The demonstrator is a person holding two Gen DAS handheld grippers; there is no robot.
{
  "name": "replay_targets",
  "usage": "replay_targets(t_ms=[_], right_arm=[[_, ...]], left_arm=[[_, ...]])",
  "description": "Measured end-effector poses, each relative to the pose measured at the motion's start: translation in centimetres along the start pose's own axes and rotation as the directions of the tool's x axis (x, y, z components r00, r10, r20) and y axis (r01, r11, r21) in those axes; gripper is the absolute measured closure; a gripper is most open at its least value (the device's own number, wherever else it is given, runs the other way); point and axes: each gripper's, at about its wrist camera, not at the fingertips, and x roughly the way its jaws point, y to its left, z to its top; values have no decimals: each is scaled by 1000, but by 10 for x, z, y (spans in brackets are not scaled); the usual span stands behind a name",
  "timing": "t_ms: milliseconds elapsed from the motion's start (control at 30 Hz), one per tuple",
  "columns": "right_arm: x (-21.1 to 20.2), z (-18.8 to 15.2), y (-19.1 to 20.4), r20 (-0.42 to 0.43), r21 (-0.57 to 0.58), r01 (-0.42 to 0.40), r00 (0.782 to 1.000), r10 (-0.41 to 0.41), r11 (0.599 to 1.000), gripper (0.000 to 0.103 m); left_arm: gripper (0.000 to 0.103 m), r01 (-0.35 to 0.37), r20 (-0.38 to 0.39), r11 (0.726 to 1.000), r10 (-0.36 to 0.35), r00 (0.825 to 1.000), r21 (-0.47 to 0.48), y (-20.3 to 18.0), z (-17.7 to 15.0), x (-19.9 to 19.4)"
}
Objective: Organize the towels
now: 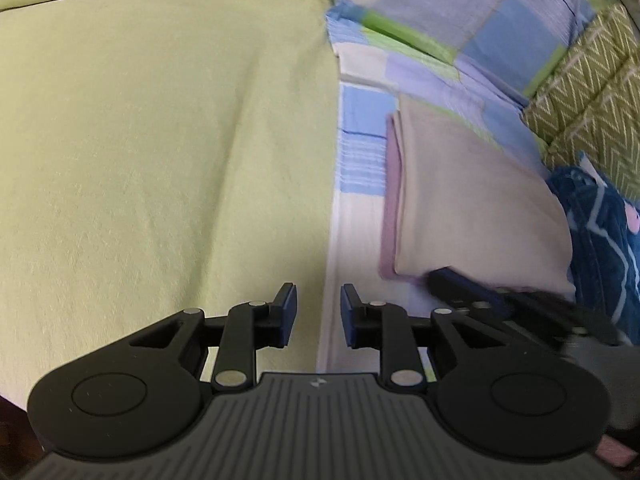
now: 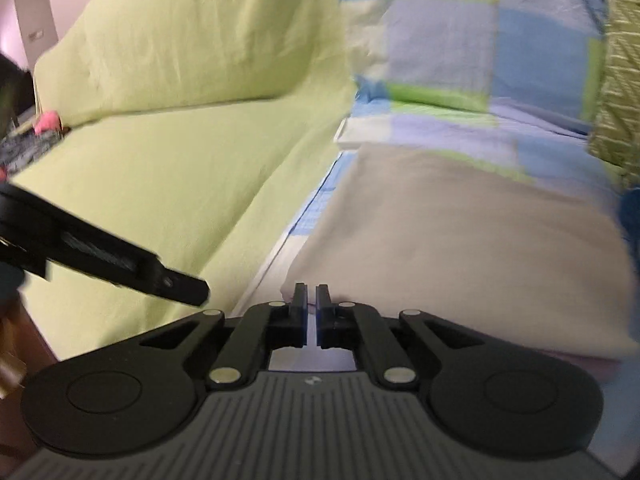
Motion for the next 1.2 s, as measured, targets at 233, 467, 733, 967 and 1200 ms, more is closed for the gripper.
replay_targets(t_ms=[233,467,733,967,1200], right_arm=[[-14,-21,-16,34,433,-113,993,109,894,96],[5,-38,-29,152,733,-192,981,118,653,86],[17,-58,-42,202,854,-227,974,104,468,86],[22,-61,-41,239,855,-256,966,95,452,97],[20,-63,-38,271,844,-292,956,112,450,98]], left_arm=[[74,4,0,1000,-4,1000,-5,15,7,-3],[71,-8,-5,1000,8,1000,18,22,14,-2],[71,10,-16,998,-9,1000,64,10,20,1],[71,108,-27,987,-105,994,117,-6,49,-10],[66,152,-66,965,-141,988,212,-40,73,4]])
